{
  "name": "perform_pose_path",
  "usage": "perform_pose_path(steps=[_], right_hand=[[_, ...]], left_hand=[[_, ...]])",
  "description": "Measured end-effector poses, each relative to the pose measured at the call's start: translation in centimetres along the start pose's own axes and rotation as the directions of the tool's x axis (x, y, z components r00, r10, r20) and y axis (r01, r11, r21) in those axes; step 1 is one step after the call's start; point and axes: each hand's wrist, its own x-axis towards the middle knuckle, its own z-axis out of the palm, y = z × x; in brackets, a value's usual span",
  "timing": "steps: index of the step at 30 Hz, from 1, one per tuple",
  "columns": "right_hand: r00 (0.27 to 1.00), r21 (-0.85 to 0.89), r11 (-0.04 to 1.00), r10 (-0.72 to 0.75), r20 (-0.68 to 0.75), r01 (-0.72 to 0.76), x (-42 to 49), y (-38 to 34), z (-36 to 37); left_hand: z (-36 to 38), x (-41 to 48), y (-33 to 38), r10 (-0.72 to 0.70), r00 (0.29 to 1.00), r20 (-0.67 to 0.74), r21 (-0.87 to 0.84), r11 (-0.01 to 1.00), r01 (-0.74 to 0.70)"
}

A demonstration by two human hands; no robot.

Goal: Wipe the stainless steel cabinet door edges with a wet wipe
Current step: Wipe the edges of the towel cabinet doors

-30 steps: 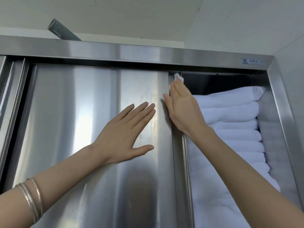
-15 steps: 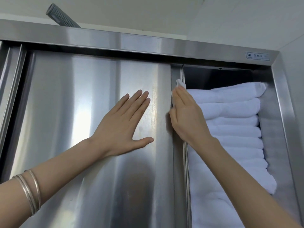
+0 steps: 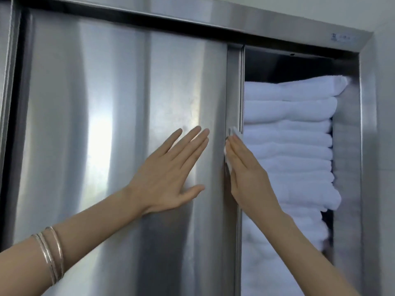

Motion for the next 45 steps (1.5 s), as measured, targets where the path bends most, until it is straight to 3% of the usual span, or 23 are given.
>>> perform_pose_path(steps=[5, 10, 14, 17, 21, 24, 28, 34, 41, 45], right_hand=[[0.99, -0.032, 0.994, -0.107, -0.097, 0.104, 0.8, 0.9, -1.0], [0.966, 0.002, 1.0, 0.003, -0.258, -0.002, -2.2, -0.5, 0.3], [0.97, 0.018, 0.999, 0.039, -0.238, -0.036, -6.0, -1.0, 1.0], [0.966, 0.066, 0.998, 0.036, -0.255, -0.019, -3.5, -0.4, 0.2], [0.942, 0.143, 0.985, 0.135, -0.308, -0.094, -3.0, -0.9, 0.7], [0.943, 0.128, 0.978, 0.193, -0.272, -0.163, -7.2, -1.6, 1.6], [0.969, 0.083, 0.985, 0.164, -0.186, -0.151, -10.4, -2.1, 1.7], [0.934, 0.213, 0.936, 0.318, -0.16, -0.282, -7.8, -3.1, 1.7], [0.916, 0.246, 0.891, 0.4, -0.026, -0.382, -19.7, -6.4, 3.6], [0.895, 0.296, 0.857, 0.446, -0.02, -0.421, -18.2, -6.5, 3.6]], left_hand=[[1.2, -3.9, 3.2, -0.016, 1.0, -0.003, -0.008, 1.0, 0.016], [1.3, -3.9, 3.0, -0.011, 1.0, 0.008, 0.0, 1.0, 0.011], [1.5, -3.9, 3.1, -0.011, 1.0, -0.006, 0.008, 1.0, 0.011], [1.4, -3.8, 3.0, -0.008, 1.0, -0.003, 0.007, 1.0, 0.008], [1.4, -3.9, 3.1, -0.014, 1.0, -0.017, 0.008, 1.0, 0.014], [1.4, -3.8, 3.1, -0.013, 1.0, -0.016, 0.01, 1.0, 0.013], [1.3, -3.8, 3.0, -0.008, 1.0, -0.021, 0.037, 0.999, 0.009], [1.4, -3.8, 3.0, 0.003, 1.0, -0.027, 0.033, 0.999, -0.002], [1.4, -3.9, 3.0, 0.021, 1.0, -0.001, 0.051, 0.999, -0.021], [1.3, -3.8, 2.8, 0.037, 0.999, -0.003, 0.037, 0.999, -0.037]])
